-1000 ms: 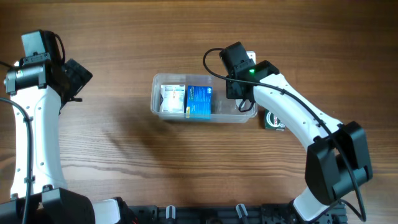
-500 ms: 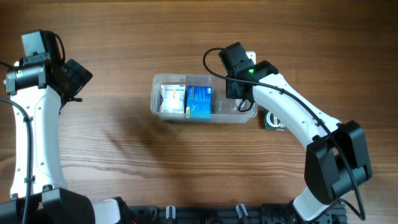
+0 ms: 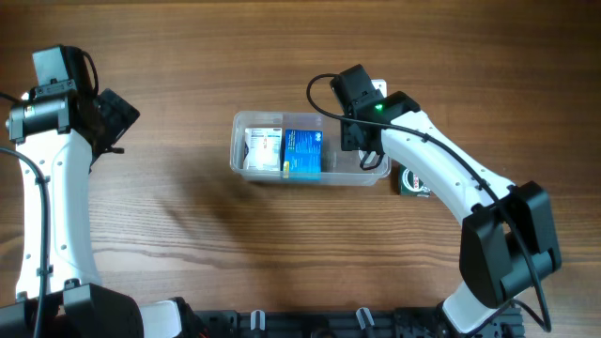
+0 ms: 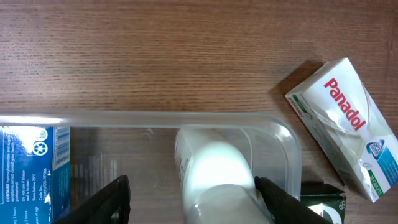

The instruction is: Pack container

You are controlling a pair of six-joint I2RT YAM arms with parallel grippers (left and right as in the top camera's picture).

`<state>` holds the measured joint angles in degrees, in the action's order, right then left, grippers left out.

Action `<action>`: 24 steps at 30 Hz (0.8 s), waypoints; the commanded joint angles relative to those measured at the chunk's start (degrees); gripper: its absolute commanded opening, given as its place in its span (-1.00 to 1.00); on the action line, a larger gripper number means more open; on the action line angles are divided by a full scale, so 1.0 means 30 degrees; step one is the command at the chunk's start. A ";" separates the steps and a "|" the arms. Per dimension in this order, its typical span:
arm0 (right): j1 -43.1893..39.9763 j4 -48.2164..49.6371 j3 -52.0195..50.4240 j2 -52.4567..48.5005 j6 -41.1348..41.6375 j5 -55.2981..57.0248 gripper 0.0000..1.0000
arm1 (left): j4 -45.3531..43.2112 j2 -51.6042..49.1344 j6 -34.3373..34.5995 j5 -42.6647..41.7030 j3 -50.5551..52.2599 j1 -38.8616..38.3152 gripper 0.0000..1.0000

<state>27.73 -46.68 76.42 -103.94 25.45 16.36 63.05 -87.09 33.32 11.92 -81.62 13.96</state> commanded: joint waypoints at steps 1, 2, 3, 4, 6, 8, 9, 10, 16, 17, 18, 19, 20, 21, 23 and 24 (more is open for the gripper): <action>-0.0015 0.0321 0.0138 -0.0153 -0.0488 0.0401 0.28 | 0.0007 0.0240 -0.0007 -0.0036 -0.0262 0.0087 0.99; -0.0015 0.0357 0.0168 -0.0051 -0.0495 0.0401 0.28 | 0.0007 0.0240 -0.0007 -0.0036 -0.0262 0.0087 1.00; -0.0015 0.0423 0.0204 0.0109 -0.0495 0.0401 0.28 | 0.0007 0.0240 -0.0007 -0.0036 -0.0262 0.0087 1.00; -0.0015 0.0452 0.0248 0.0204 -0.0495 0.0393 0.28 | 0.0007 0.0240 -0.0015 -0.0036 -0.0262 0.0087 0.99; -0.0015 0.0466 0.0517 0.0452 -0.0495 0.0393 0.29 | 0.0007 0.0240 -0.0007 -0.0036 -0.0262 0.0087 1.00; -0.0015 0.0488 0.0736 0.0758 -0.0561 0.0401 0.30 | 0.0007 0.0240 -0.0007 -0.0036 -0.0262 0.0087 0.99; -0.0015 0.0554 0.0816 0.1042 -0.0845 0.0393 0.30 | 0.0007 0.0240 -0.0007 -0.0036 -0.0262 0.0087 0.99; -0.0015 0.0605 0.0816 0.1246 -0.0998 0.0401 0.32 | 0.0007 0.0240 -0.0007 -0.0036 -0.0262 0.0087 1.00; -0.0015 0.0947 0.0816 0.2820 -0.1013 0.0437 0.42 | 0.0007 0.0240 -0.0007 -0.0036 -0.0262 0.0087 1.00; -0.0022 0.0984 0.0816 0.3133 -0.1005 0.0678 0.43 | 0.0007 0.0240 -0.0007 -0.0036 -0.0262 0.0087 1.00; -0.0022 0.0991 0.0816 0.3461 -0.0991 0.1078 0.43 | 0.0007 0.0240 -0.0007 -0.0036 -0.0262 0.0087 0.99; -0.0022 0.0991 0.0816 0.3723 -0.0998 0.1377 0.45 | 0.0007 0.0240 -0.0007 -0.0036 -0.0262 0.0087 0.99; -0.0051 0.0976 0.0816 0.3978 -0.0998 0.1632 0.46 | 0.0007 0.0240 -0.0007 -0.0036 -0.0262 0.0087 0.99; -0.0204 0.0918 0.0816 0.4350 -0.0991 0.1683 0.49 | 0.0007 0.0240 -0.0007 -0.0036 -0.0262 0.0087 1.00; -0.0736 0.0590 0.0816 0.4947 -0.0976 0.1654 0.50 | 0.0007 0.0240 -0.0007 -0.0036 -0.0262 0.0087 1.00; -0.1268 0.0204 0.0816 0.5340 -0.0976 0.1494 0.50 | 0.0007 0.0240 -0.0007 -0.0036 -0.0262 0.0087 1.00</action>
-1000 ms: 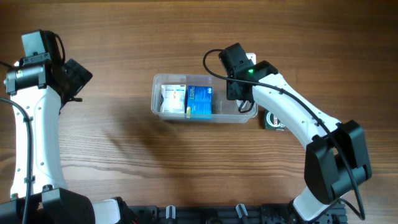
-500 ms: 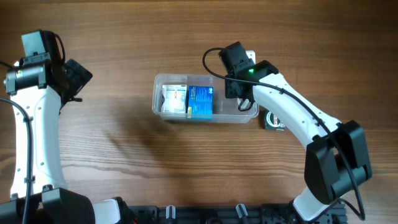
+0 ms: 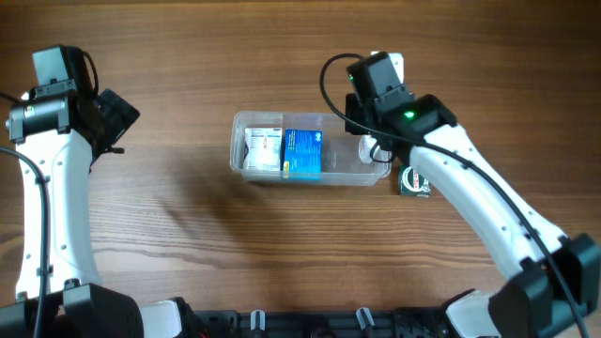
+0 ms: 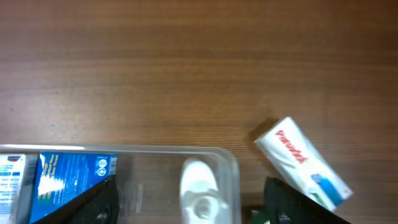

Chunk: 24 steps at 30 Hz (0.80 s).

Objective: Pack container
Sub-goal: 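Open the right gripper and move over the green Zam-Buk tin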

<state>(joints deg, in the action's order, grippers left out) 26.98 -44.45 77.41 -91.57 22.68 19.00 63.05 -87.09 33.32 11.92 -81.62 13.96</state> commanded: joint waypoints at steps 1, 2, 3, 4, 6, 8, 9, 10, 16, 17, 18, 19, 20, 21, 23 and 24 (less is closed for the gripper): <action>-0.1479 -0.0852 0.0488 0.1450 -0.0058 0.0270 0.50 | 0.0007 0.0240 -0.0007 -0.0036 -0.0262 0.0087 1.00; -0.1953 -0.1137 0.0488 0.1661 -0.0073 -0.0146 0.49 | 0.0007 0.0240 -0.0007 -0.0036 -0.0262 0.0087 1.00; -0.2616 -0.1588 0.0488 0.1865 -0.0095 -0.0554 0.49 | 0.0007 0.0240 -0.0007 -0.0036 -0.0262 0.0087 1.00; -0.3133 -0.1974 0.0488 0.1953 -0.0182 -0.0794 0.49 | 0.0007 0.0240 -0.0007 -0.0036 -0.0262 0.0087 1.00; -0.4255 -0.2943 0.0481 0.1967 -0.0619 -0.1574 0.48 | 0.0007 0.0240 -0.0007 -0.0036 -0.0262 0.0087 1.00; -0.4889 -0.3672 0.0393 0.1894 -0.0648 -0.1953 0.39 | 0.0007 0.0240 -0.0007 -0.0036 -0.0262 0.0087 0.99; -0.5129 -0.4029 0.0248 0.1894 -0.0619 -0.2011 0.35 | 0.0007 0.0240 -0.0007 -0.0036 -0.0262 0.0087 1.00; -0.5253 -0.4233 0.0073 0.1887 -0.0554 -0.2011 0.34 | 0.0007 0.0240 -0.0007 -0.0036 -0.0262 0.0087 0.99; -0.5326 -0.3614 -0.2506 0.1858 -0.0495 -0.4284 -0.92 | 0.0007 0.0240 -0.0007 -0.0036 -0.0262 0.0087 0.99; -0.5326 -0.3424 -0.2863 0.1843 -0.0423 -0.4510 -0.91 | 0.0007 0.0240 -0.0007 -0.0036 -0.0262 0.0087 1.00; -0.5326 -0.3140 -0.3359 0.1843 0.0066 -0.4707 -0.91 | 0.0007 0.0240 -0.0007 -0.0036 -0.0262 0.0087 1.00; -0.5326 -0.2739 -0.3847 0.1843 0.0313 -0.4976 -0.91 | 0.0007 0.0240 -0.0007 -0.0036 -0.0262 0.0087 0.99; -0.5326 -0.2382 -0.4204 0.1843 0.0306 -0.5224 -0.92 | 0.0007 0.0240 -0.0007 -0.0036 -0.0262 0.0087 0.99; -0.5326 -0.1909 -0.4605 0.1843 0.0291 -0.5625 -0.91 | 0.0007 0.0240 -0.0007 -0.0036 -0.0262 0.0087 0.99; -0.5319 -0.1217 -0.5158 0.1843 0.0000 -0.6623 -0.91 | 0.0007 0.0240 -0.0007 -0.0036 -0.0262 0.0087 0.99; -0.5319 -0.0954 -0.5319 0.1843 -0.0022 -0.6921 -0.92 | 0.0007 0.0240 -0.0007 -0.0036 -0.0262 0.0087 0.99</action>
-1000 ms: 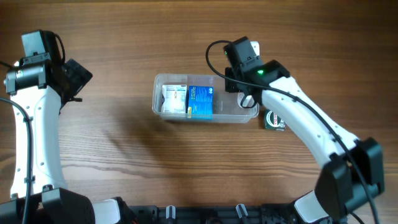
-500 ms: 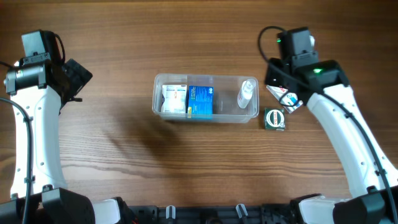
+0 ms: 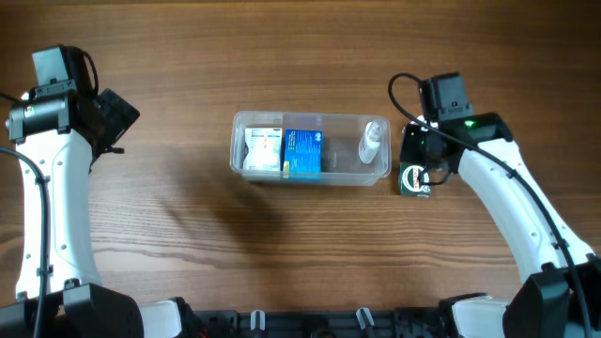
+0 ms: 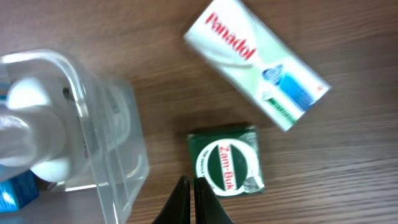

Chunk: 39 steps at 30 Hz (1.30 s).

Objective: Pack container
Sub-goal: 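Open the right gripper and move over the green Zam-Buk tin, then lower the right gripper and grasp the green Zam-Buk tin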

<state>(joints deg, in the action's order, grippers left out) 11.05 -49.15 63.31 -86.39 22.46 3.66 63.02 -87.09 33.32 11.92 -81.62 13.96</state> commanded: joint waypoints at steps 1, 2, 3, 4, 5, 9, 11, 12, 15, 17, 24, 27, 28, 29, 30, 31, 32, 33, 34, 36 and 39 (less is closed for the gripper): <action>-0.0007 0.0816 -0.0758 0.0117 0.0058 -0.1996 -0.91 | 0.0015 0.0240 -0.0007 -0.0036 -0.0262 0.0087 0.99; -0.0007 0.1093 -0.0947 0.0117 0.0058 -0.2127 -0.92 | 0.0015 0.0240 -0.0007 -0.0036 -0.0262 0.0087 1.00; -0.0007 0.1406 -0.1209 0.0117 0.0073 -0.2127 -0.92 | 0.0015 0.0240 -0.0007 -0.0036 -0.0262 0.0087 0.99; -0.0007 0.1668 -0.1406 0.0117 0.0073 -0.2120 -0.92 | 0.0015 0.0240 -0.0007 -0.0036 -0.0262 0.0087 0.99; -0.0007 0.1953 -0.1625 0.0117 0.0073 -0.2120 -0.92 | 0.0015 0.0240 -0.0007 -0.0036 -0.0262 0.0087 1.00; -0.0007 0.3293 -0.2324 0.0117 0.0036 -0.3198 -0.92 | 0.0015 0.0240 -0.0007 -0.0036 -0.0262 0.0087 1.00; -0.0007 0.4102 -0.2623 0.0117 0.0036 -0.3810 -0.92 | 0.0015 0.0240 -0.0007 -0.0036 -0.0262 0.0087 0.99; -0.0007 0.4291 -0.2681 0.0117 0.0029 -0.3861 -0.91 | 0.0015 0.0240 -0.0007 -0.0036 -0.0262 0.0087 1.00; -0.0007 0.4787 -0.2754 0.0117 -0.0015 -0.3905 -0.92 | 0.0015 0.0240 -0.0007 -0.0036 -0.0262 0.0087 1.00; -0.0007 0.4983 -0.2754 0.0117 -0.0335 -0.4189 -0.92 | 0.0015 0.0240 -0.0007 -0.0036 -0.0262 0.0087 0.99; -0.0007 0.6142 -0.2754 0.0117 -0.1741 -0.6411 -0.91 | 0.0015 0.0240 -0.0007 -0.0036 -0.0262 0.0087 1.00; -0.0007 0.6339 -0.2754 0.0117 -0.2608 -0.6382 -0.92 | 0.0015 0.0240 -0.0007 -0.0036 -0.0262 0.0087 0.99; -0.0015 0.6317 -0.2754 0.0117 -0.2849 -0.6244 -0.91 | 0.0015 0.0240 -0.0007 -0.0036 -0.0262 0.0087 0.99; -0.0015 0.6288 -0.2754 0.0117 -0.2958 -0.5974 -0.91 | 0.0015 0.0240 -0.0007 -0.0036 -0.0262 0.0087 1.00; -0.0015 0.6215 -0.2754 0.0117 -0.2936 -0.5217 -0.91 | 0.0015 0.0240 -0.0007 -0.0036 -0.0262 0.0087 1.00; -0.0015 0.6127 -0.2754 0.0117 -0.2929 -0.4524 -0.89 | 0.0015 0.0240 -0.0007 -0.0036 -0.0262 0.0087 0.99; -0.0015 0.5996 -0.2747 0.0124 -0.2951 -0.3876 -0.84 | 0.0015 0.0240 -0.0007 -0.0036 -0.0262 0.0087 0.99; -0.0015 0.5617 -0.2732 0.0124 -0.3002 -0.2892 -0.69 | 0.0015 0.0240 -0.0007 -0.0036 -0.0262 0.0087 0.99; -0.0015 0.5253 -0.2703 0.0124 -0.3002 -0.2339 -0.56 | 0.0015 0.0240 -0.0007 -0.0036 -0.0262 0.0087 0.99; -0.0015 0.4452 -0.2681 0.0124 -0.3162 -0.1690 -0.32 | 0.0015 0.0240 -0.0007 -0.0036 -0.0262 0.0087 1.00; -0.0015 0.3461 -0.2681 0.0124 -0.4517 -0.1501 0.52 | 0.0015 0.0240 -0.0007 -0.0036 -0.0262 0.0087 0.99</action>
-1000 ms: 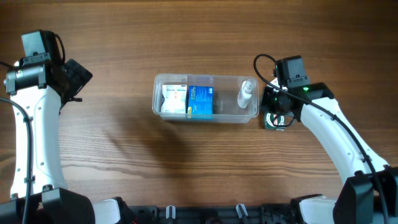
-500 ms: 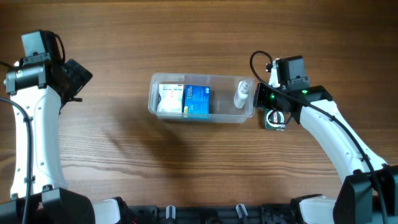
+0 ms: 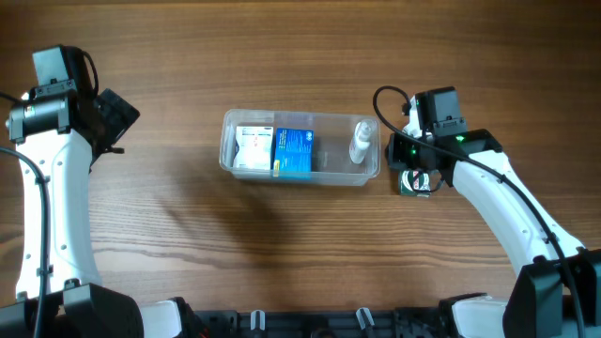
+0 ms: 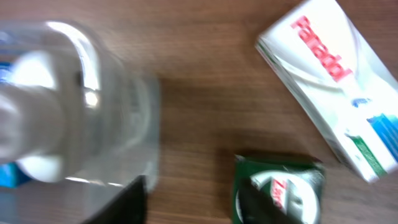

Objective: Pack container
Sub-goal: 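Lower the right gripper and grasp the green Zam-Buk tin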

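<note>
A clear plastic container (image 3: 300,115) sits mid-table holding a white box (image 3: 252,150), a blue box (image 3: 293,152) and a white bottle (image 3: 362,143) at its right end. My right gripper (image 4: 189,205) is open and low over the table, between the container's right wall (image 4: 134,118) and a green Zam-Buk box (image 4: 289,186); one finger overlaps that box. Beyond it lies a white Panadol box (image 4: 333,87), hidden under the arm in the overhead view. My left gripper (image 3: 120,115) hangs at the far left, away from everything.
The green box (image 3: 416,184) lies just right of the container, partly under my right gripper (image 3: 406,169). Bare wooden table surrounds the container on the left, front and back sides.
My right gripper was shut beside the green box and is now open, closer to the container's end. The container stands slightly further left. The left arm is unchanged.
My right gripper stood open around the white bottle in the container's right end. Then it was higher and open, the bottle left lying inside. Then it was shut over by the green box. Now it is open there and the container is shifted left.
</note>
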You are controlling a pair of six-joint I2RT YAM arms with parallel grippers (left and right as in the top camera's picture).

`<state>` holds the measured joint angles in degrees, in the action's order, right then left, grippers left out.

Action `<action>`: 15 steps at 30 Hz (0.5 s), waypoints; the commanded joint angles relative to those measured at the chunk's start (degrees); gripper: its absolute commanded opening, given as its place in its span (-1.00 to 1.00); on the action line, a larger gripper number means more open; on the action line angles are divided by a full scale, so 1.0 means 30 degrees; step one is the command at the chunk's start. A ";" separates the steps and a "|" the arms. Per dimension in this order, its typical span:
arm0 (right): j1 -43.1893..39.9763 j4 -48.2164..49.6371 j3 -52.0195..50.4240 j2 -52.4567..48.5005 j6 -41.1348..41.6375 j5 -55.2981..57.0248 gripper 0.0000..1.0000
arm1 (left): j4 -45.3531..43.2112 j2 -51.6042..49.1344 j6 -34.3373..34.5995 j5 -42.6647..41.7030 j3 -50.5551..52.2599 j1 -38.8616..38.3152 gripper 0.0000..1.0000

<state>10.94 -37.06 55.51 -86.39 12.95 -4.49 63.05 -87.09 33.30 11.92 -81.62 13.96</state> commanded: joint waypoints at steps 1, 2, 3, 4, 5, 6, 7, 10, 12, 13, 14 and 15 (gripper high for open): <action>0.0022 -0.0940 -0.0080 0.0124 -0.1362 0.1778 0.65 | 0.0007 0.0240 0.0000 -0.0036 -0.0262 0.0087 1.00; 0.0022 -0.1260 -0.0080 0.0124 -0.1304 0.2492 0.69 | 0.0007 0.0240 0.0000 -0.0036 -0.0262 0.0087 0.99; 0.0022 -0.1574 -0.0080 0.0124 -0.1209 0.3111 0.70 | 0.0007 0.0240 0.0000 -0.0036 -0.0262 0.0087 0.99; 0.0022 -0.1880 -0.0080 0.0124 -0.0947 0.3512 0.71 | 0.0007 0.0240 0.0000 -0.0036 -0.0262 0.0087 1.00; 0.0022 -0.2098 -0.0087 0.0124 -0.0729 0.3723 0.76 | 0.0007 0.0240 0.0000 -0.0036 -0.0262 0.0087 0.99; 0.0022 -0.2244 -0.0124 0.0124 -0.0729 0.3716 0.83 | 0.0007 0.0240 0.0000 -0.0036 -0.0262 0.0087 1.00; 0.0022 -0.2324 -0.0240 0.0124 -0.0597 0.3708 0.92 | 0.0007 0.0240 0.0000 -0.0036 -0.0262 0.0087 1.00; 0.0022 -0.2506 -0.0386 0.0117 0.0350 0.3708 0.99 | 0.0007 0.0240 0.0000 -0.0036 -0.0262 0.0087 1.00; 0.0015 -0.2514 -0.0415 0.0117 0.0459 0.3716 0.99 | 0.0007 0.0240 0.0000 -0.0036 -0.0262 0.0087 1.00; -0.0029 -0.2514 -0.0423 0.0117 0.0743 0.3767 0.99 | 0.0007 0.0240 0.0000 -0.0036 -0.0262 0.0087 1.00; -0.0109 -0.2514 -0.0423 0.0117 0.0765 0.3789 0.99 | 0.0007 0.0240 0.0000 -0.0036 -0.0262 0.0087 0.99; -0.0270 -0.2514 -0.0430 0.0117 0.0772 0.3789 0.99 | 0.0007 0.0240 0.0000 -0.0036 -0.0262 0.0087 0.99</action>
<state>10.92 -44.60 54.76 -86.41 13.37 5.28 63.05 -87.09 33.32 11.92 -81.62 13.96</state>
